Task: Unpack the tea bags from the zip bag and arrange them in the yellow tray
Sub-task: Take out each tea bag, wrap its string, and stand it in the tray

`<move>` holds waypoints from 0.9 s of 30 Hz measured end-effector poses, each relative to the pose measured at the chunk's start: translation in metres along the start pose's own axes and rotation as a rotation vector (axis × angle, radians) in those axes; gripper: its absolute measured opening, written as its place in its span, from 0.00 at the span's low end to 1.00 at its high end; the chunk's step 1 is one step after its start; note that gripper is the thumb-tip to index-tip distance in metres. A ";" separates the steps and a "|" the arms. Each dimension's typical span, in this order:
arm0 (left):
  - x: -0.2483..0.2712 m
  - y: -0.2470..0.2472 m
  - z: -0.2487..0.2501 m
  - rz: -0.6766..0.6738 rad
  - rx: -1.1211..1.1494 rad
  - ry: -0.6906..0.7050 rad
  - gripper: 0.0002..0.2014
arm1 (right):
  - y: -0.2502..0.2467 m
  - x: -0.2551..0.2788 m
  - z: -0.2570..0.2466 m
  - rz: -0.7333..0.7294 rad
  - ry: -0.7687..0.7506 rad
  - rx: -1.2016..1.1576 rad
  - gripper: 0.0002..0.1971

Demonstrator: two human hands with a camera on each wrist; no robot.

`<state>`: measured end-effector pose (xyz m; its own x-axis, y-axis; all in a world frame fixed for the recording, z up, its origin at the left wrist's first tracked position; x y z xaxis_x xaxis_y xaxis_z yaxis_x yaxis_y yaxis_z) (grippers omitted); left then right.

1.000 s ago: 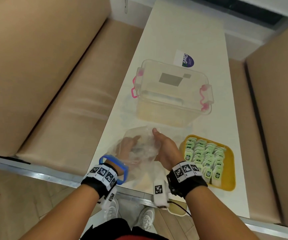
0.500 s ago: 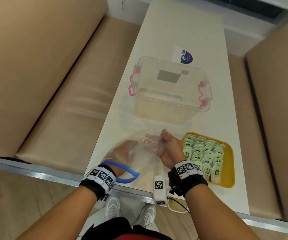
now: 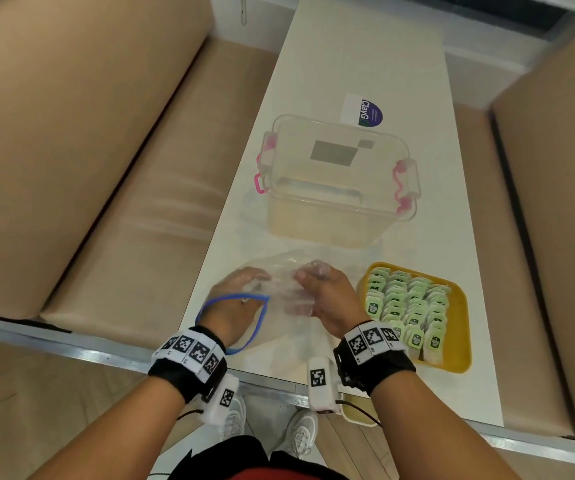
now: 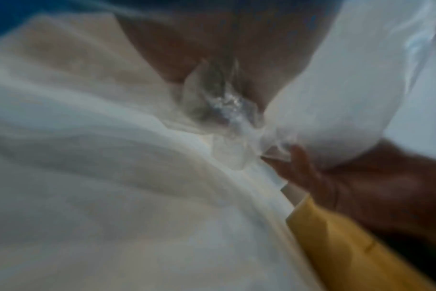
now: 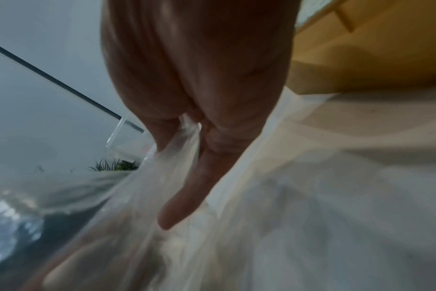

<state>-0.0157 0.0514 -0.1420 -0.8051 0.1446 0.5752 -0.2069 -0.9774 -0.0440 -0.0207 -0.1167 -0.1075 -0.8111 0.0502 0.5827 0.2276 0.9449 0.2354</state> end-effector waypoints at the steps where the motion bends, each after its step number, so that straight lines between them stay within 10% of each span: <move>1: 0.016 0.001 0.027 0.011 -0.037 0.070 0.17 | 0.000 -0.001 -0.001 0.009 -0.016 -0.023 0.03; 8: 0.027 -0.036 0.046 0.213 0.439 0.281 0.14 | 0.007 -0.001 -0.007 -0.021 -0.096 -0.117 0.05; 15: 0.044 -0.053 0.030 0.471 0.579 0.201 0.24 | 0.007 0.004 -0.007 0.003 -0.101 -0.153 0.06; 27: 0.073 -0.045 0.009 0.092 0.651 -0.003 0.25 | -0.022 -0.010 -0.016 0.082 -0.156 -0.111 0.08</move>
<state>-0.0599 0.1047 -0.0911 -0.8015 0.0561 0.5954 0.2425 -0.8796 0.4093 -0.0085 -0.1430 -0.1061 -0.8591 0.1837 0.4776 0.3477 0.8944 0.2815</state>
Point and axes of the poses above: each hand's wrist, its own x-axis away from the middle knuckle, its own y-axis out of the palm, z = x × y, the point moved 9 cm from there along -x, towards the middle knuckle, and after that the axes turned 2 degrees about z, right-handed, at the moved point
